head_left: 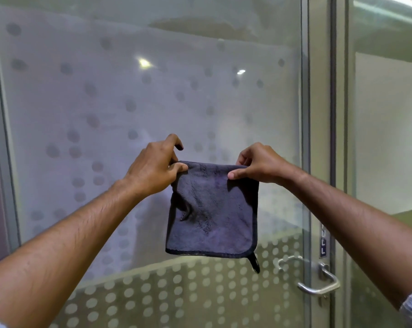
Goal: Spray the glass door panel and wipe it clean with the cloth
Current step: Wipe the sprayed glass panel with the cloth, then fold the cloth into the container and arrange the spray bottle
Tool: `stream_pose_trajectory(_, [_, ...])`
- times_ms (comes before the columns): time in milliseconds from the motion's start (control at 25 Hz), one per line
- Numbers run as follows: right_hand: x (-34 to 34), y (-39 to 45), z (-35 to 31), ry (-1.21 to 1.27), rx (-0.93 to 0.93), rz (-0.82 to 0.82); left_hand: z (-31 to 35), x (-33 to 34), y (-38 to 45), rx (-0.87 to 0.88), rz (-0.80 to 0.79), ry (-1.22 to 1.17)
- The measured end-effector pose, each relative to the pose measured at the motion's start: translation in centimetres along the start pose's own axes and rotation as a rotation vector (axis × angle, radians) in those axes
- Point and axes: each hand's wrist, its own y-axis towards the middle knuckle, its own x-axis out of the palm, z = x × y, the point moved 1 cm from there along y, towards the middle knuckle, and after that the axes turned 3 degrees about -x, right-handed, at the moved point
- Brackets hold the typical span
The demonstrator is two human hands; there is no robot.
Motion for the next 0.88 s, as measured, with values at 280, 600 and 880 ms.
stream_pose_trajectory(280, [1.4,-6.2,1.0,-0.114,0.141,-0.16,-0.2,4.4,-4.2,-0.007,-0.185,-0.148])
stream_pose_trajectory(600, [1.4,-16.2,2.9,-0.323,0.277,-0.232,3.8,11.5,-9.0,0.08,-0.443,-0.204])
stream_pose_trajectory(880, [-1.5,-24.9,6.2,-0.392,0.474,-0.231,11.0,16.2,-11.2,0.224,-0.618,-0.281])
